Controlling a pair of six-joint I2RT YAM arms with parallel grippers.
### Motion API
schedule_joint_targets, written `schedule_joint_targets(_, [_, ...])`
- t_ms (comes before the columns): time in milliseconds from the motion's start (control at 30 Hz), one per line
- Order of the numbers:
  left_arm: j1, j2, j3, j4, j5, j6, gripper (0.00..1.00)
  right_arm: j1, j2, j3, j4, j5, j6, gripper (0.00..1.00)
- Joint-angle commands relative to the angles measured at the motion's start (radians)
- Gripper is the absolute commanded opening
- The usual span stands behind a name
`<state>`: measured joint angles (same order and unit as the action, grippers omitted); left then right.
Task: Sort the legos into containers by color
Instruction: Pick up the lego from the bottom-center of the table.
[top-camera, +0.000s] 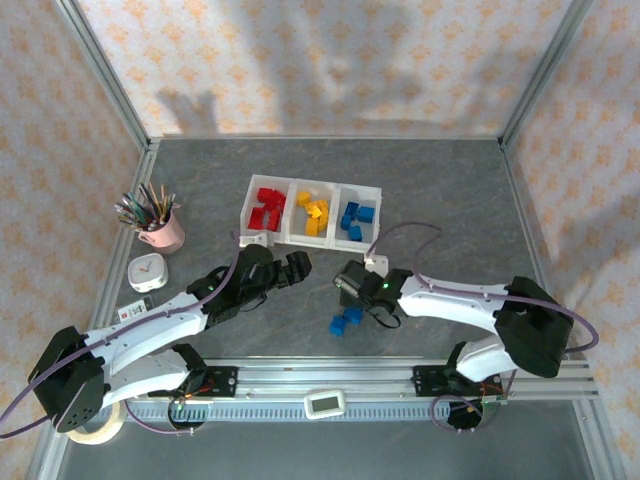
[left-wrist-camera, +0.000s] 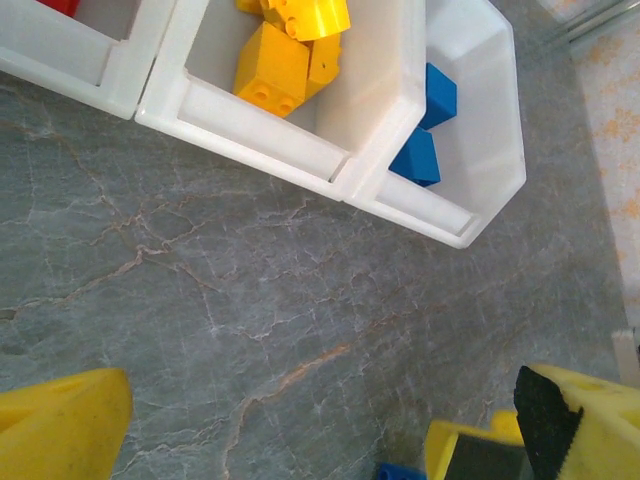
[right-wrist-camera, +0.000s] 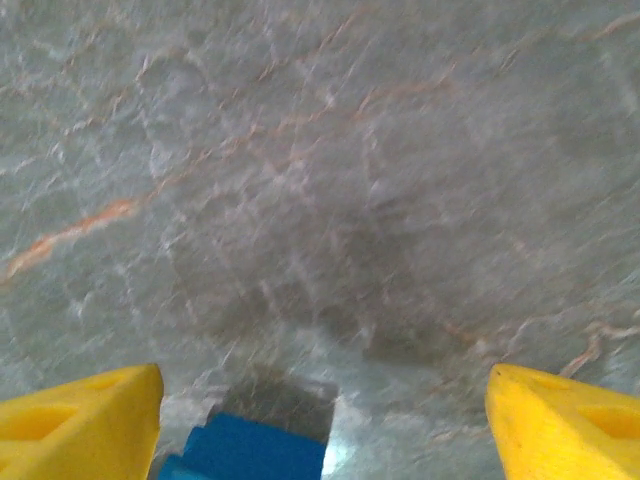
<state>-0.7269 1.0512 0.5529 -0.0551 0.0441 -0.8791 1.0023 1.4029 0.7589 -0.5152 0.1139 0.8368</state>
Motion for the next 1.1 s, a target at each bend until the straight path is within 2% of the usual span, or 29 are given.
schedule_joint_targets(0, [-0.008, -0.014, -0.008, 0.011, -0.033, -0.017, 0.99, 0.029, 0.023, 0.000, 0.038, -0.012, 0.073, 0.84])
schedule_joint_targets(200, [-0.009, -0.017, -0.009, 0.007, -0.030, -0.016, 0.99, 0.058, 0.063, -0.019, 0.049, -0.023, 0.108, 0.82])
schedule_joint_targets(567, [-0.010, -0.013, -0.004, 0.013, -0.028, -0.012, 0.99, 0.059, 0.005, -0.086, 0.020, -0.033, 0.140, 0.58])
schedule_joint_targets(767, [-0.011, -0.008, 0.004, 0.008, -0.023, -0.009, 0.99, 0.059, 0.030, -0.071, 0.033, -0.032, 0.131, 0.45])
schedule_joint_targets(900, [-0.011, -0.024, 0.002, 0.001, -0.027, -0.009, 0.99, 0.059, 0.023, -0.061, 0.020, -0.014, 0.121, 0.40])
schedule_joint_targets(1067, [-0.011, -0.048, 0.002, -0.013, -0.044, -0.009, 0.99, 0.057, 0.013, -0.048, -0.009, 0.031, 0.108, 0.38])
